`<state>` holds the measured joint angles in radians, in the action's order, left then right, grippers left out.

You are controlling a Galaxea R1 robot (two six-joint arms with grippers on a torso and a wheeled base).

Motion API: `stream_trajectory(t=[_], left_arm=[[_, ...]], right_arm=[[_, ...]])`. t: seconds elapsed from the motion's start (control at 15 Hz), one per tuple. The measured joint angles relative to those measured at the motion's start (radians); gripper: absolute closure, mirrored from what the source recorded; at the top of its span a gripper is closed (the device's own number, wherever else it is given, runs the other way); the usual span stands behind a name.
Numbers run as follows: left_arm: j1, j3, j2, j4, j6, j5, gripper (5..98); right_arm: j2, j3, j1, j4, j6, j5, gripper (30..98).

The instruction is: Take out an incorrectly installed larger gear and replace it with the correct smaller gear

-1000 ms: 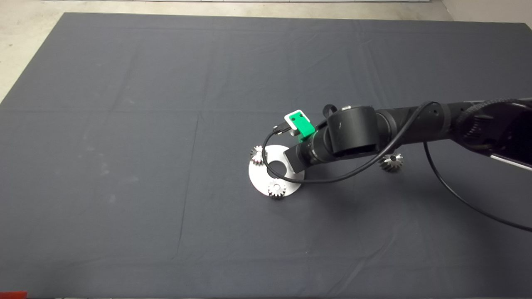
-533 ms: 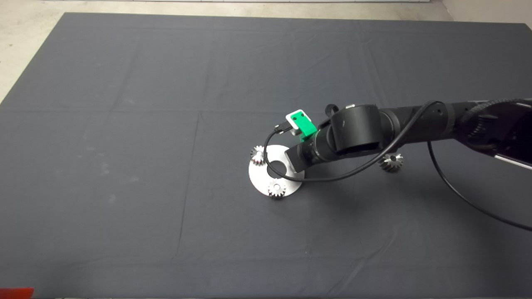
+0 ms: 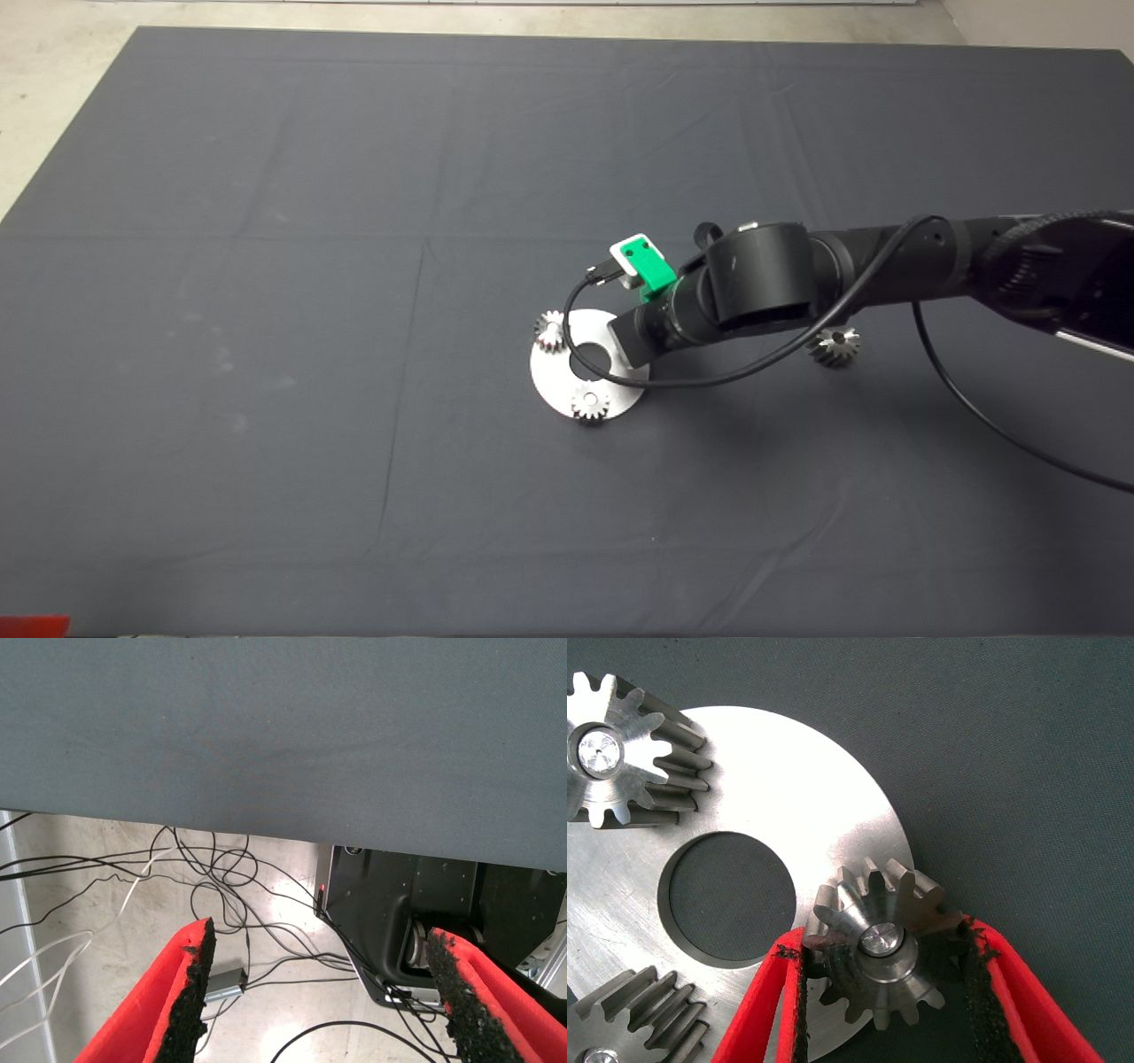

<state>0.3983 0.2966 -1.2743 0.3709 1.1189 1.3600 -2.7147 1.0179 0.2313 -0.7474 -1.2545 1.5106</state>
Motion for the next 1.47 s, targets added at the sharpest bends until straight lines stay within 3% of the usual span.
stream_trajectory(t=[0.73, 0.87, 1.2, 1.47], left_arm=[[0.0, 0.0, 0.0, 0.0, 0.0, 0.0, 43.9], [0.0, 0.0, 0.0, 0.0, 0.0, 0.0, 43.9], [-0.003, 0.0, 0.0, 0.0, 0.0, 0.0, 43.9], [-0.003, 0.0, 0.0, 0.0, 0.0, 0.001, 43.9]], right_arm=[[0.0, 0.0, -0.001, 0.004, 0.005, 0.004, 86.0], [0.001, 0.0, -0.006, 0.031, 0.005, 0.017, 79.9], [0.002, -0.024, -0.006, 0.033, 0.005, 0.019, 79.0], [0.02, -0.044, 0.016, 0.054, 0.004, 0.019, 71.0]])
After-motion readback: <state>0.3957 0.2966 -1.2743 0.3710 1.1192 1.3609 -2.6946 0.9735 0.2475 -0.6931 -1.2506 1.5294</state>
